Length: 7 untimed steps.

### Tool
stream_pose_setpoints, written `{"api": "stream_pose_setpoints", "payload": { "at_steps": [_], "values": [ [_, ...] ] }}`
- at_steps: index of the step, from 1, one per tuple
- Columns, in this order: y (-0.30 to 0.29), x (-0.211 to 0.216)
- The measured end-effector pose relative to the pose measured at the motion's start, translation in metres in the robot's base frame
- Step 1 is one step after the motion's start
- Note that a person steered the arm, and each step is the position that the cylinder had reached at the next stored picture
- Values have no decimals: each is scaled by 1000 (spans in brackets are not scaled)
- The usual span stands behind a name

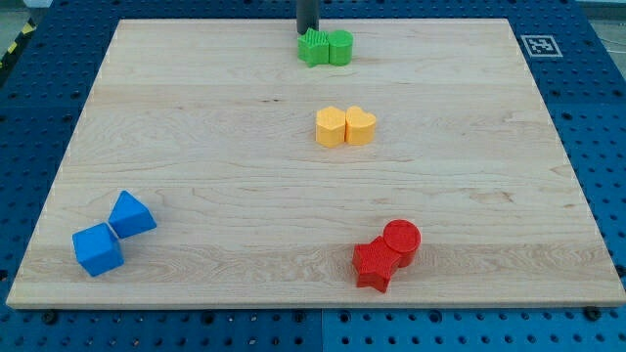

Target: Push the green star into the yellow hexagon

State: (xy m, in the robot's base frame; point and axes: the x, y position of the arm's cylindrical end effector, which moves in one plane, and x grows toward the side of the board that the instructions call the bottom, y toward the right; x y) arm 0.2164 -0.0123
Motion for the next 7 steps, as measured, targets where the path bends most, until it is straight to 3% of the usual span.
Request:
{"api": "stream_pose_setpoints", "payload": {
  "at_steps": [7],
  "values": [
    [0,41]
  ]
}}
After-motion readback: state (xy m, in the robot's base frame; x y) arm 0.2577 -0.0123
